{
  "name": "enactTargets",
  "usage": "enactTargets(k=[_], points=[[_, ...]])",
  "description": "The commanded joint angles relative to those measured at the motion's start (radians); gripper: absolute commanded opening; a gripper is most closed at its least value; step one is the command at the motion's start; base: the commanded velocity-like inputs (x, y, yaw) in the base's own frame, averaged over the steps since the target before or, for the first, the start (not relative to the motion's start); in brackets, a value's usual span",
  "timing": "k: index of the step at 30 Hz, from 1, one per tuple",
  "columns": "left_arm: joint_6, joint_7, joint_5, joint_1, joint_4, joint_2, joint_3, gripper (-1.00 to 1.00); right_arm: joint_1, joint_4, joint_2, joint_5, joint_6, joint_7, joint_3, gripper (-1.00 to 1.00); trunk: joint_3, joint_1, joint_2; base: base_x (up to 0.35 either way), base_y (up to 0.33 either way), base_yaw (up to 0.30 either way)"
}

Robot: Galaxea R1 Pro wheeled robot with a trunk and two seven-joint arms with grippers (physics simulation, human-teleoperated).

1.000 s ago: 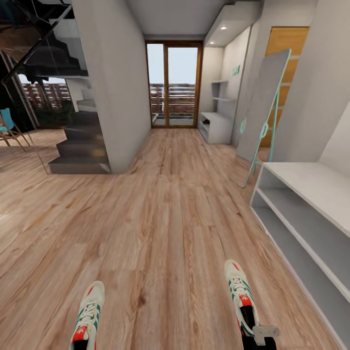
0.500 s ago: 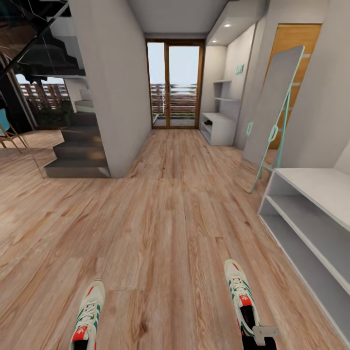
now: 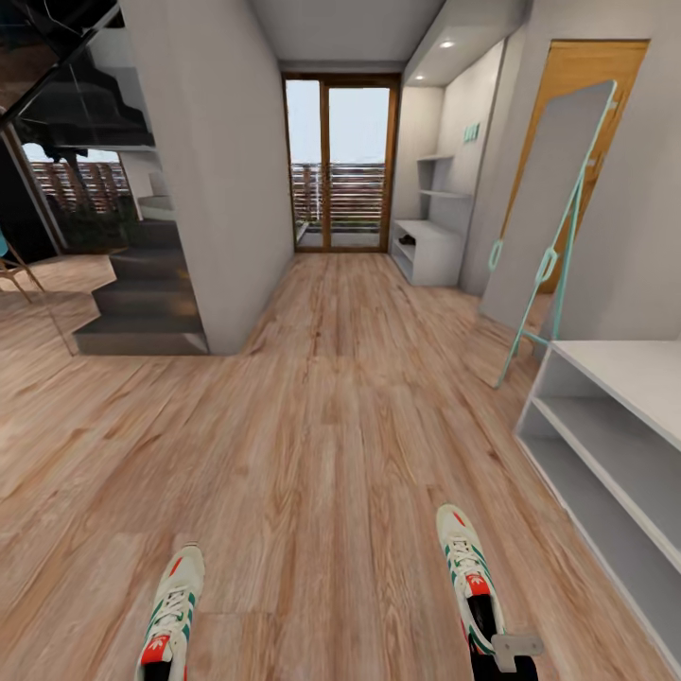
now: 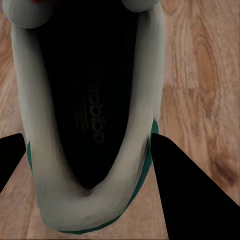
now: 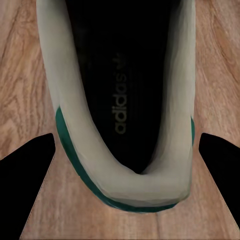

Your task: Pick up the two gym shoes and the two sandals from the corridor floor and place them onto the hallstand (shoe rack) in the corridor, making sure they are on the rack and not on the floor. Arrange them so the two gym shoes are next to each other and the two sandals are next to each other.

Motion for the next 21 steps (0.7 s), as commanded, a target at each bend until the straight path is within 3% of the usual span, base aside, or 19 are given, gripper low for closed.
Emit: enactTargets(k=[1, 21], points=[[-0.004, -0.004, -0.009, -0.001, 0.001, 0.0, 0.009, -1.0, -0.001, 0.001, 0.0, 0.011, -0.002, -0.006, -0.004, -1.0, -0.001, 0.0, 0.0, 0.336, 0.0, 0.0], [-0.004, -0.004, -0.009, -0.001, 0.0, 0.0, 0.009, -1.0, -0.001, 0.001, 0.0, 0.011, -0.002, -0.006, -0.003, -1.0, -0.001, 0.0, 0.0, 0.336, 0.0, 0.0]])
